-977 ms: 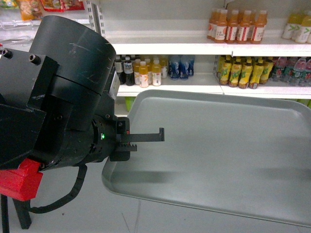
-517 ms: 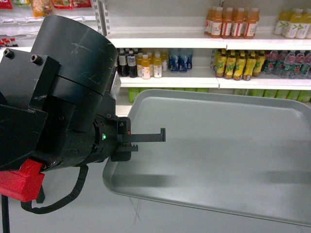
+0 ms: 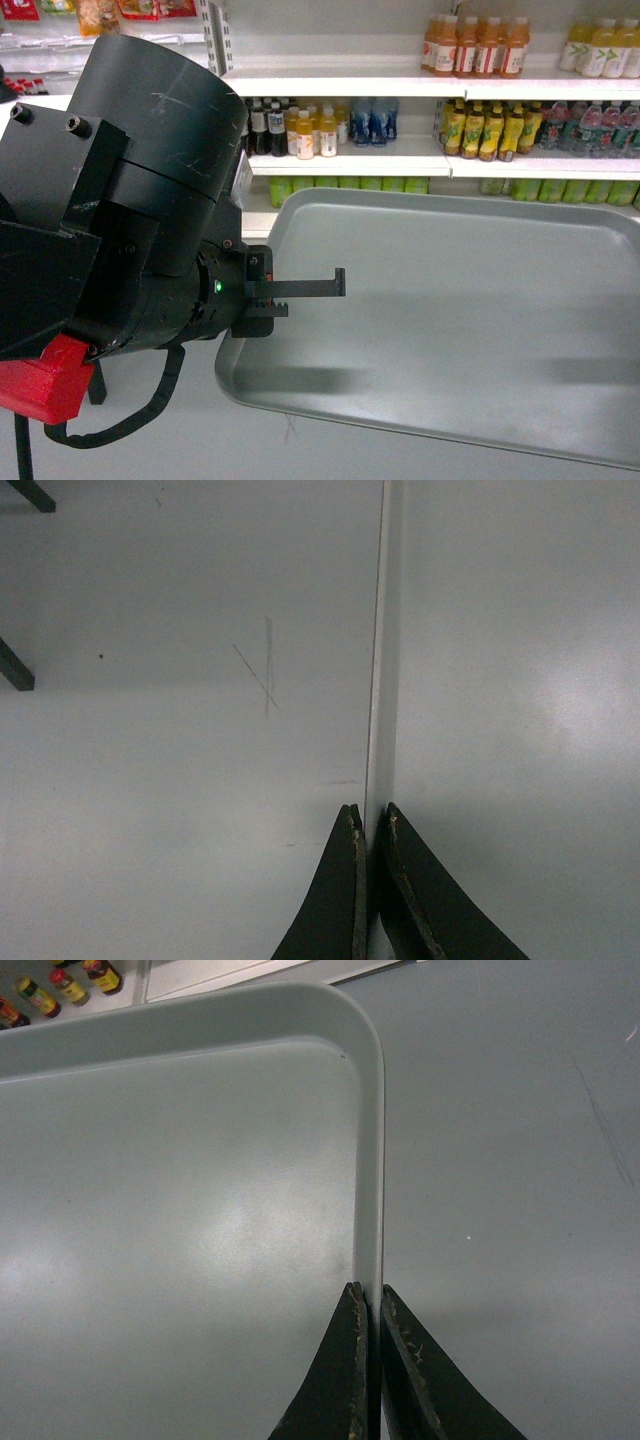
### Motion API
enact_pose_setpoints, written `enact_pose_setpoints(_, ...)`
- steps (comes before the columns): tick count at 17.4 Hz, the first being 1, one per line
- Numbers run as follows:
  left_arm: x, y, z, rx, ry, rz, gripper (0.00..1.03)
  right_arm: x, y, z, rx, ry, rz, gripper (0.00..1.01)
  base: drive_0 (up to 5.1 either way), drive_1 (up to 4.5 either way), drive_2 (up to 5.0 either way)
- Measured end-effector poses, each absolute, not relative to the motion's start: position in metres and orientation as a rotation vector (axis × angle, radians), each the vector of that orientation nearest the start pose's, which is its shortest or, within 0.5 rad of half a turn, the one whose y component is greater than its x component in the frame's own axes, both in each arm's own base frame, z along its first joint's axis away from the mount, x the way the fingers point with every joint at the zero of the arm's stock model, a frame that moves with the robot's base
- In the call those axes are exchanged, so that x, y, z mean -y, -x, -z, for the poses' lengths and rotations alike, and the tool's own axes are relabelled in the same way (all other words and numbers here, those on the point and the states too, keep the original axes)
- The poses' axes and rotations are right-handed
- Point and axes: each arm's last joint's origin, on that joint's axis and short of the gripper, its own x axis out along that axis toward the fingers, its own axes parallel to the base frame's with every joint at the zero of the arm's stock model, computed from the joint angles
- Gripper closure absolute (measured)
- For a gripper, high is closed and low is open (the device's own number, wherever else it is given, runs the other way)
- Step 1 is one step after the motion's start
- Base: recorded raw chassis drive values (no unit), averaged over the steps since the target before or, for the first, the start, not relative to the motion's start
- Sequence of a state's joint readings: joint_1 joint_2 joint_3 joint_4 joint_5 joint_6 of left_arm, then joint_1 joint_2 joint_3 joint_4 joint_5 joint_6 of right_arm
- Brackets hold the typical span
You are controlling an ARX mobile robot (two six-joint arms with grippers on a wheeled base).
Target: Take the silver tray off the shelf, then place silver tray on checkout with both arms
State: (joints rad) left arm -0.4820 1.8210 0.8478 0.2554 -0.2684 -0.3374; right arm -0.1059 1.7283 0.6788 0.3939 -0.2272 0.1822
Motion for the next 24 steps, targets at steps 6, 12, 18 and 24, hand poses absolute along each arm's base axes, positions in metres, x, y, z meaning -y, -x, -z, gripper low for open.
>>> enact_pose_setpoints(6,0.1528,-0.3094,-0.1273,-0.693,0.062,0.091,1.00,0.0259,-0.3107,-0.1233,-0.655,-0.285,-0.063,0.99,-4.5,2.23,2.2)
enact_pose_setpoints(12,0.1527,-0.3094,-0.1265,-0.697,0.060,0.091,1.00,0.0253,-0.3105,-0.1229,-0.659,-0.284,-0.063,0.99,-4.5,2.23,2.2)
enact_pose_setpoints(18,0.1517,-0.3099,-0.1265,-0.697,0.062,0.090,1.00,0.0242,-0.3109,-0.1232,-0.657,-0.283,-0.067,0.99,-5.1,2.27,2.3)
enact_pose_setpoints(24,0.1515,-0.3101,-0.1267,-0.695,0.063,0.089,1.00,0.0241,-0.3109,-0.1234,-0.655,-0.282,-0.067,0.99,-5.1,2.27,2.3)
